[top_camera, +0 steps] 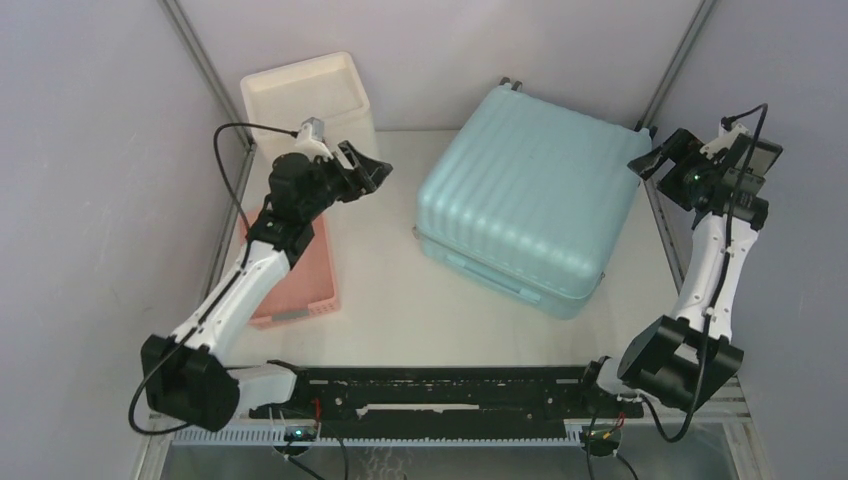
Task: Open, take out, and arrange the luggage
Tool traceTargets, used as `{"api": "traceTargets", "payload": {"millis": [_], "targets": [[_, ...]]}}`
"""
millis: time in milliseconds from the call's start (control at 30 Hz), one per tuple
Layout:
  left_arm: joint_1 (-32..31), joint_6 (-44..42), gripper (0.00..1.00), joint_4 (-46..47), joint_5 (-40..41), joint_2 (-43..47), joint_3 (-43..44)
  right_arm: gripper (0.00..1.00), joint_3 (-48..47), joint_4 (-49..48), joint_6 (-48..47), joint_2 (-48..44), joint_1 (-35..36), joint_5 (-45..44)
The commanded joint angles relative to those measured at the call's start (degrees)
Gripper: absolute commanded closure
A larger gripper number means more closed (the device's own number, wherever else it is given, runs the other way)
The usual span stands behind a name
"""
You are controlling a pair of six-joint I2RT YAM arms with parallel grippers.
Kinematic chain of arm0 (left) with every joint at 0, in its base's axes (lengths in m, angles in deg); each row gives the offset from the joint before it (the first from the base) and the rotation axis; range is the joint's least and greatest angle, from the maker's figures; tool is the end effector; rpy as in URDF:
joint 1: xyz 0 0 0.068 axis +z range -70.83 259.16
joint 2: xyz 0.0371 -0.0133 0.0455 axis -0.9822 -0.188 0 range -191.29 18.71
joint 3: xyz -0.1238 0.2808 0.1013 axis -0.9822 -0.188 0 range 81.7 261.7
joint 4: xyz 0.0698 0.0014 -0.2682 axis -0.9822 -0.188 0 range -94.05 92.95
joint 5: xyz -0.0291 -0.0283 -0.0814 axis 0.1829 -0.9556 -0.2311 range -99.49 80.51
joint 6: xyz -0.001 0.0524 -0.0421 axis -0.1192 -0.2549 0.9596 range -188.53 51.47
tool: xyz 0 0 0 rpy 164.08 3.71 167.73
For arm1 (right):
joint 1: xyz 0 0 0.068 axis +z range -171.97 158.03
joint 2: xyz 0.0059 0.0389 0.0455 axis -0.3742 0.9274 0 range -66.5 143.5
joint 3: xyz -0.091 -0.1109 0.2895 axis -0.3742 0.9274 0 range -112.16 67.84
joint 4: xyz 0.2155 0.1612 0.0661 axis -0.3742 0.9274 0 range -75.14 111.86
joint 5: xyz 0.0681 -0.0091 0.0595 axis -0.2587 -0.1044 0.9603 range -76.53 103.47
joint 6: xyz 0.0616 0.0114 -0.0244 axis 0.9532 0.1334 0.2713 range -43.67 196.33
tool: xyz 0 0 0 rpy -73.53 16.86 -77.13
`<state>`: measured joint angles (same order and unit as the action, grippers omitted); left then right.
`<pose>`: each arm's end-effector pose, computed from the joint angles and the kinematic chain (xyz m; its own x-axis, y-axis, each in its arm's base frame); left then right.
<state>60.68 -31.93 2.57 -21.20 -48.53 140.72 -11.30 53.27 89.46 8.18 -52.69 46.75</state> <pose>0.2722 -0.1024 0.4077 -0.4125 -0.4777 -0.7757 0.3175 0.7228 -0.6139 0.2655 -0.1235 0.4317 -0.4594 0.4938 -0.7383 0.1438 0.8616 0.4868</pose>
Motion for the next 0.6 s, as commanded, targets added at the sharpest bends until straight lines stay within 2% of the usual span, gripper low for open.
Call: {"api": "traceTargets", "payload": {"millis": [0,67,233,400,567], "targets": [[2.7,3.6,0.28,4.2,-7.0,-7.5,6.2,0.07,-2.4,-7.7,8.4,3.7,1.4,-4.5],[3.3,2.2,0.35,2.3,-5.9,-11.3,8.4,0.07,-2.5,-9.5,10.0,5.7,2.4,-4.2],[3.5,-1.9,0.44,-3.4,-6.1,-21.2,13.9,0.07,-4.9,-11.8,12.1,10.3,4.5,-6.6],[3.2,-3.7,0.45,-3.6,-7.7,-27.4,16.2,0.03,-8.0,-10.2,12.1,15.5,5.0,-5.6],[1.2,-7.4,0.44,-2.5,-12.2,-31.4,17.4,0.03,-9.8,-8.7,11.2,20.1,6.2,0.3]]}}
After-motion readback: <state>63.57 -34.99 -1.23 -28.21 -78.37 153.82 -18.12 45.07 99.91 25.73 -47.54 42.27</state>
